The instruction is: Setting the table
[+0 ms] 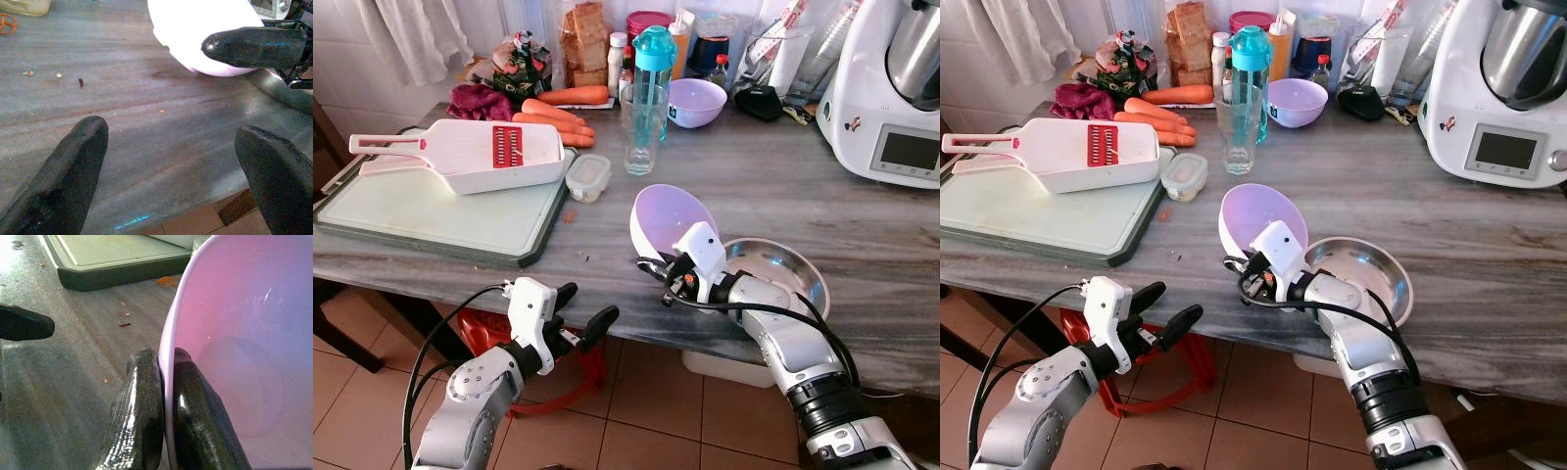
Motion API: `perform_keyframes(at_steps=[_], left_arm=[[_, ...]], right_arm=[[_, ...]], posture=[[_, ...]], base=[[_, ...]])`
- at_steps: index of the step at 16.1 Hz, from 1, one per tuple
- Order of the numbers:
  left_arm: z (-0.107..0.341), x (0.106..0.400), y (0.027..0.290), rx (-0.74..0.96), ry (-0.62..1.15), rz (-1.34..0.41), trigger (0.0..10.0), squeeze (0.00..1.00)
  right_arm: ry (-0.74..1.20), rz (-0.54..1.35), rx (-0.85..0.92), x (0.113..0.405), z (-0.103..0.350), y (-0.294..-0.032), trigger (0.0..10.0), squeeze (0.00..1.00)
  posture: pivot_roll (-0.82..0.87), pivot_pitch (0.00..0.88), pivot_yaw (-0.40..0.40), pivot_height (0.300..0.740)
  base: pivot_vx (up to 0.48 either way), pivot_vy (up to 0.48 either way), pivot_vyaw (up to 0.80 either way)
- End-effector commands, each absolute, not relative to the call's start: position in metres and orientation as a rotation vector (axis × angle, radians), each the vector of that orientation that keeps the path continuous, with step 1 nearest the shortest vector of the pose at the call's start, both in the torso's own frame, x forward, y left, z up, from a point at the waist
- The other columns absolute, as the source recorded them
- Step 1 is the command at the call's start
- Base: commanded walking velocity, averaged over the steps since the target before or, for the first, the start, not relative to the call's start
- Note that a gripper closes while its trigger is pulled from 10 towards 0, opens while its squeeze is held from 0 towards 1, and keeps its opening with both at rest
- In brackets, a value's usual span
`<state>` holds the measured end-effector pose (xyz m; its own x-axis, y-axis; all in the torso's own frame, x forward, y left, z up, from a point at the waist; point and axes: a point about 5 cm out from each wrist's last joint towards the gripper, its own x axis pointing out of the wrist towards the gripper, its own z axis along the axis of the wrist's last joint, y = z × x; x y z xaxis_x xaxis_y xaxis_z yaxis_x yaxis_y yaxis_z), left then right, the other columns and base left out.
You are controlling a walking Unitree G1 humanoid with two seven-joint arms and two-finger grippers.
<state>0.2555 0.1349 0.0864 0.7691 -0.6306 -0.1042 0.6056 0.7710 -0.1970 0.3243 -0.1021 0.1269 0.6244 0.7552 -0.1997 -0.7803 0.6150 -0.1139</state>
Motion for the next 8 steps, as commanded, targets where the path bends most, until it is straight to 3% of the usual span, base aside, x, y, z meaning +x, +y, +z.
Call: perform_keyframes(at_steps=[1,8], left_arm=[[0.0833,0.2536,0.1350,-0.142,0.184,-0.679,10.0,0.00],[0.0815,0.2530,0.1360,-0.138,0.195,-0.681,10.0,0.00]], right_arm=[[0.217,0.851,-0.177,0.3203,0.1124,-0.1094,10.0,0.00],[0.200,0.866,-0.201,0.3187,0.1135,-0.1088,10.0,0.00]], posture=[[0.07,0.076,-0.001,0.740],[0.07,0.082,0.003,0.740]], base=[[0.000,0.000,0.00],[0.000,0.000,0.00]])
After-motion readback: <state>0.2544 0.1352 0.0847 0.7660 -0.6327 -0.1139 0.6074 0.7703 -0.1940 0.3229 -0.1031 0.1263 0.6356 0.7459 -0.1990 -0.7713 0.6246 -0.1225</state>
